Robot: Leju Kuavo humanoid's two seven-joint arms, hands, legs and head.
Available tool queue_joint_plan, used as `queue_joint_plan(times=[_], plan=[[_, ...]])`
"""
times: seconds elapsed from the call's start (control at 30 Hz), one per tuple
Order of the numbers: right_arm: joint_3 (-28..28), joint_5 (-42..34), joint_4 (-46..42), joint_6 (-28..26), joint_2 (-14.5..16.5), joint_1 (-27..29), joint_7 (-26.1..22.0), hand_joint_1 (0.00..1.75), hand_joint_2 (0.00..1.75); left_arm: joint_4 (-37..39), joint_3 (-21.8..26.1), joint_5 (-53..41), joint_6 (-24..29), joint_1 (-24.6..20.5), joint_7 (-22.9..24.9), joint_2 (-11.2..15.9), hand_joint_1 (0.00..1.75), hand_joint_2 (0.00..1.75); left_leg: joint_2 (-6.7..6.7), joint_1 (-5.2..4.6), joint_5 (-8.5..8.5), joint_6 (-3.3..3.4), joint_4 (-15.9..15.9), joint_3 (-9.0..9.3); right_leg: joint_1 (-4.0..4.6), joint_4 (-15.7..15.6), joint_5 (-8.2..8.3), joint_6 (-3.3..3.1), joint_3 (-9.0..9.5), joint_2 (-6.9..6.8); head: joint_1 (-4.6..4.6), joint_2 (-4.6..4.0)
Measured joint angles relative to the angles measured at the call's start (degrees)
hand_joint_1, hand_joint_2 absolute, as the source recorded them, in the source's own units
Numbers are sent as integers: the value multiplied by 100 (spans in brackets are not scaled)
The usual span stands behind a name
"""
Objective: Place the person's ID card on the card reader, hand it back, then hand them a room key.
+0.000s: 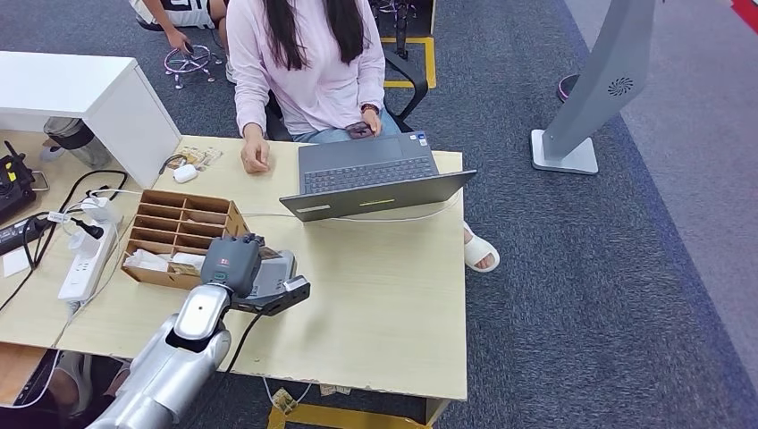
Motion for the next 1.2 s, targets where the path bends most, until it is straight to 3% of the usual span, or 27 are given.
queue_joint_plan(times=[0.63,0.83,0.97,1.2], plan=[[-47,-33,3,-5,22,5,-26,0,0,-212,-337,282,-404,137,-26,2,175,175,-2,0,1,1,0,2,0,1,0,0,5,-3,0,0],[-47,55,17,-7,24,5,5,0,0,-320,-343,297,-178,122,79,16,175,175,-3,0,4,1,0,2,0,2,3,0,4,-4,0,0],[-47,144,23,-7,24,5,26,0,0,-378,-342,306,268,-71,143,69,175,175,-4,0,5,0,0,0,0,2,5,4,3,-4,0,0],[-39,285,28,7,24,3,27,0,0,-317,-288,662,481,-780,-131,264,175,175,-4,1,10,1,0,-1,1,3,8,4,3,-4,-1,0]])
